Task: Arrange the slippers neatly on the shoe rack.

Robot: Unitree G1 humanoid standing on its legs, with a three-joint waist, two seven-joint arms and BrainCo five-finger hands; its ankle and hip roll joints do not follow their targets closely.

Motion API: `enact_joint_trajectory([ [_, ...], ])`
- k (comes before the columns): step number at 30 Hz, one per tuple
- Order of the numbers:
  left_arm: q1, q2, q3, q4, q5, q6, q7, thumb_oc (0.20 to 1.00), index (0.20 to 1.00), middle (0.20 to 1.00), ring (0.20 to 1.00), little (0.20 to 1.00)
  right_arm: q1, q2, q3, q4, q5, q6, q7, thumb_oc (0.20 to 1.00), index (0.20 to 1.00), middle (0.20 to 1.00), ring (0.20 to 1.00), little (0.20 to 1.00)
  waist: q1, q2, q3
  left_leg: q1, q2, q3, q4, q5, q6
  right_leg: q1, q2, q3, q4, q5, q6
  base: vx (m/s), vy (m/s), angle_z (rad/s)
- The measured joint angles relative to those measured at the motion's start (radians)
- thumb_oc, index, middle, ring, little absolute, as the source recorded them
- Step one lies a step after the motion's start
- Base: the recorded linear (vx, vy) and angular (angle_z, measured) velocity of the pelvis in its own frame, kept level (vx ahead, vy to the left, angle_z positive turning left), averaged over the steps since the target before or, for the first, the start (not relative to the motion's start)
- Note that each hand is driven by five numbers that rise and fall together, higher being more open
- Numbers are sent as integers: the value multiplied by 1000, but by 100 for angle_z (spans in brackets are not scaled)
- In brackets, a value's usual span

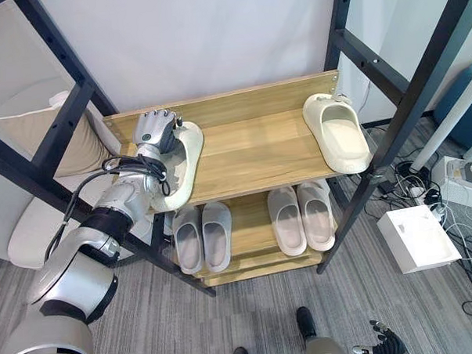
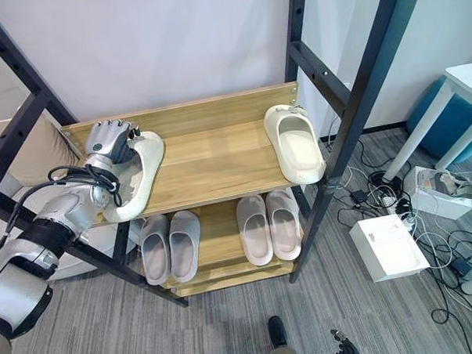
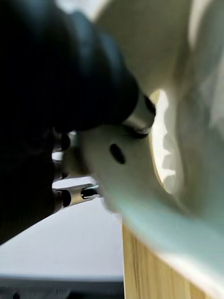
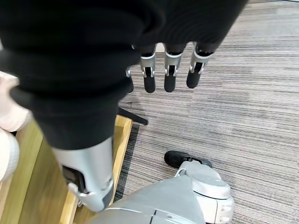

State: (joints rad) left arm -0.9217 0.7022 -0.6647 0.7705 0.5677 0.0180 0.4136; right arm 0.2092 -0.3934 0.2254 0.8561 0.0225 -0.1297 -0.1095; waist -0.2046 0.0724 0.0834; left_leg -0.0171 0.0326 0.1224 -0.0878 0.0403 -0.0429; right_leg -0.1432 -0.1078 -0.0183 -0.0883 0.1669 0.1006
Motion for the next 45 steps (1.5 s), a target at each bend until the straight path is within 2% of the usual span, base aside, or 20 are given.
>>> enact_joint_trajectory([
  [9,-15,0,-3,10,3,1,-9,200,200,200,200,200,-4,-1,-2,0,1,-1,-11,1000,1000,1000,1000,1000,-2,22,20,0,0,1,0,-5,-6,0,0,1,0,-8,-11,0,0,0],
  [12,-12,19,-3,-126,16,4,-32,200,200,200,200,200,-6,0,-1,0,1,0,-11,1000,1000,1000,1000,1000,16,20,37,1,1,-3,0,-4,-6,3,-1,-4,0,-6,-10,10,-22,5],
  [14,-9,31,-2,-319,52,-16,-32,200,200,200,200,200,-17,0,-1,0,1,1,-10,1000,1000,1000,1000,1000,27,17,44,11,3,-15,0,1,-1,20,0,-13,0,0,-2,10,-35,14],
  [20,5,26,4,-452,115,-43,-45,200,200,200,200,200,-49,3,1,-14,0,0,-8,1000,1000,1000,1000,1000,24,19,46,44,7,-33,0,-4,0,63,2,-36,0,-7,-9,-7,-25,10],
  [25,4,15,-1,-441,124,-51,-61,200,200,200,200,200,-56,2,1,-10,1,2,-8,1000,1000,1000,1000,1000,23,20,46,52,8,-34,0,-4,0,71,2,-35,0,-16,-1,-3,-4,1],
  [27,3,-13,-5,-424,124,-52,-61,200,200,200,200,200,-59,2,1,-9,14,2,-8,1000,1000,1000,1000,1000,18,20,46,52,8,-33,0,-4,0,70,3,-33,0,-15,-2,0,0,0],
  [31,-41,-64,-75,-371,124,-52,-63,200,200,200,200,200,-55,1,0,2,20,5,-8,1000,1000,1000,1000,1000,9,21,43,54,8,-29,0,-4,0,68,3,-30,0,-14,-2,10,-11,-4],
  [38,-156,-150,-162,-236,120,-50,-67,200,200,200,200,200,-45,-2,-8,3,43,4,-10,1000,1000,1000,1000,1000,-48,27,33,56,7,13,0,-12,0,46,12,21,0,-9,-4,28,-13,-19],
  [41,-206,-174,-207,-147,120,-51,-63,200,200,200,200,200,-42,-16,-14,4,60,5,-12,1000,1000,1000,1000,1000,-75,45,19,54,8,33,0,-18,-2,33,14,39,0,-10,-6,44,-7,-22],
  [45,-225,-180,-211,-65,120,-46,-62,200,200,200,200,200,-26,-40,-42,3,78,4,-16,1000,1000,1000,1000,1000,-102,70,2,54,9,57,0,-25,-2,21,19,57,0,-9,-5,27,-8,-18],
])
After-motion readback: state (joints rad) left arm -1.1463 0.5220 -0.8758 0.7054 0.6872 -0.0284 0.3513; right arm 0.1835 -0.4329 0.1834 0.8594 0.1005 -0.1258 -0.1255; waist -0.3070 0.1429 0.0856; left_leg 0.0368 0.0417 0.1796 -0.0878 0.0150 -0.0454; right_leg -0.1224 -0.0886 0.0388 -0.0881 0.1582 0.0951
